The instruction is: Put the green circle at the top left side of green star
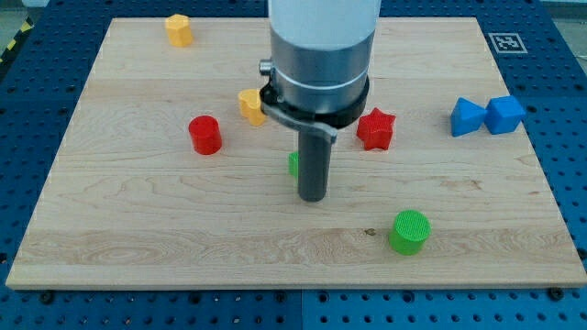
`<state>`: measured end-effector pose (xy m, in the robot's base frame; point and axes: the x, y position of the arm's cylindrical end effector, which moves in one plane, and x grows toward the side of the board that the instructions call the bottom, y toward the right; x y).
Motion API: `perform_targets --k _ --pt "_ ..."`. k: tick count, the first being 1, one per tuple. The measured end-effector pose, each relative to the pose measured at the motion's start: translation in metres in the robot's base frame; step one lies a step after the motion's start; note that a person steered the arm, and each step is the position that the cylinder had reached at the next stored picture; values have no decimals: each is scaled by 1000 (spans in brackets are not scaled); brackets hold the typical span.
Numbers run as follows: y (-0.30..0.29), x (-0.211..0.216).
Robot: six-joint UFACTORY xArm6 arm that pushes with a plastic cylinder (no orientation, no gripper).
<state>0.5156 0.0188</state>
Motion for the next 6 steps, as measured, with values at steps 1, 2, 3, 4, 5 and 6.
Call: perform_targets --k 1,2,3,4,5,6 --pt "7 -10" --pt "9 5" --pt "19 41" --pt "59 42" --pt "118 42" --pt "201 41"
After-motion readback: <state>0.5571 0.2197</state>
